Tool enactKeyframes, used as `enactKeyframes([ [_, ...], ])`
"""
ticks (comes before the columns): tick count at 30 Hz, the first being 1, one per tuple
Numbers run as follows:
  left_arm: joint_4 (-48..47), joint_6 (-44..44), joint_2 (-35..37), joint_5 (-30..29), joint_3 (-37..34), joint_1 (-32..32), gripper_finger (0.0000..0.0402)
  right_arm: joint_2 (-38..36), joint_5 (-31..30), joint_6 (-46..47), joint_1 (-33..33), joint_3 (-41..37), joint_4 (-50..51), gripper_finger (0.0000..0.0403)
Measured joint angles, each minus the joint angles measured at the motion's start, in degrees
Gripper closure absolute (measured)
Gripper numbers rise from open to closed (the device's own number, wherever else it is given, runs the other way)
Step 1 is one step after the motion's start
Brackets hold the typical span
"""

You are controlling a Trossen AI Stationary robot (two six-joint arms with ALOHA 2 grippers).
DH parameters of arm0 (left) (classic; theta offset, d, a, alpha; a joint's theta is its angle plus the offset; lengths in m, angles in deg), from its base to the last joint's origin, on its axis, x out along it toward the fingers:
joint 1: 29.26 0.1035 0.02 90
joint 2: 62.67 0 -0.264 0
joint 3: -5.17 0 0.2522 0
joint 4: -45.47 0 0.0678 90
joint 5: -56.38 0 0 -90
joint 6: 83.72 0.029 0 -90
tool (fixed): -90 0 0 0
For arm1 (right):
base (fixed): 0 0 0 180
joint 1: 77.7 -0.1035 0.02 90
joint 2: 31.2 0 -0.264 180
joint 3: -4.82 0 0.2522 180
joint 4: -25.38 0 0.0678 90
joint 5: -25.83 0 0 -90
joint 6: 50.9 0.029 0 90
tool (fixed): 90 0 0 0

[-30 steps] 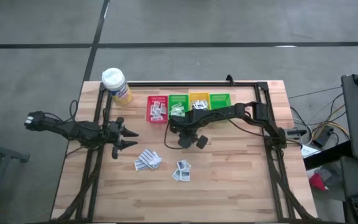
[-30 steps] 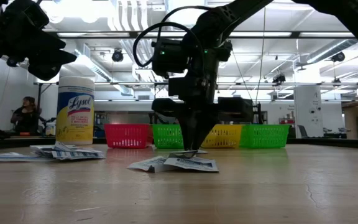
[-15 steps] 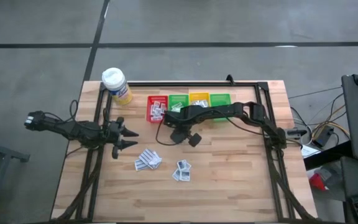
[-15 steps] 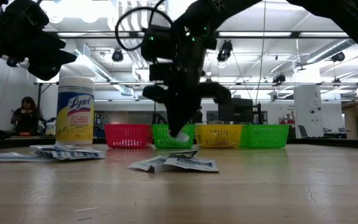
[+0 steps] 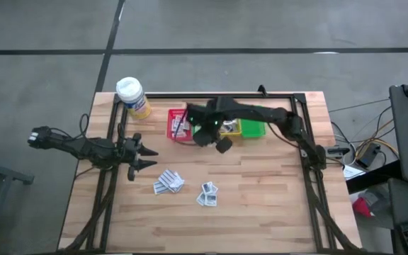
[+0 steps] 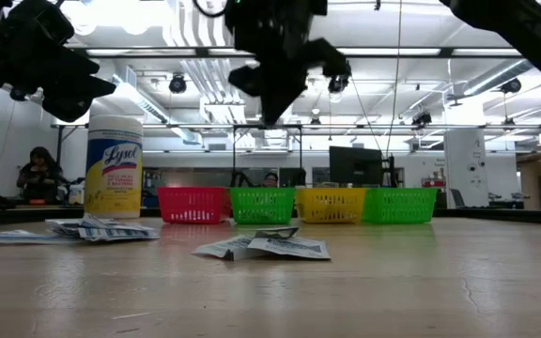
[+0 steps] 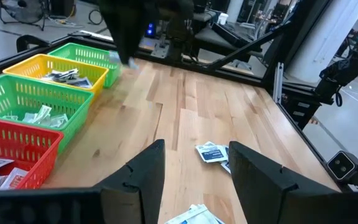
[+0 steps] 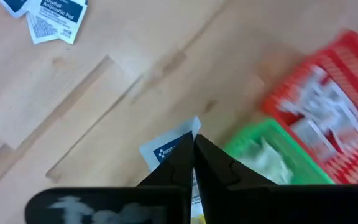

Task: Pick & Place First Aid Supplies
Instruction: Put the alcohol pad into the yellow bin

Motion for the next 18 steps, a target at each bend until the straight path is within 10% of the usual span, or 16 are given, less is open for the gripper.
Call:
enactKeyframes([
  [18,0.0,0.0,0.0,0.0,0.0,0.0,0.0229,-5.8,0.0,8.4,9.9,7.4,7.9,0.0394],
])
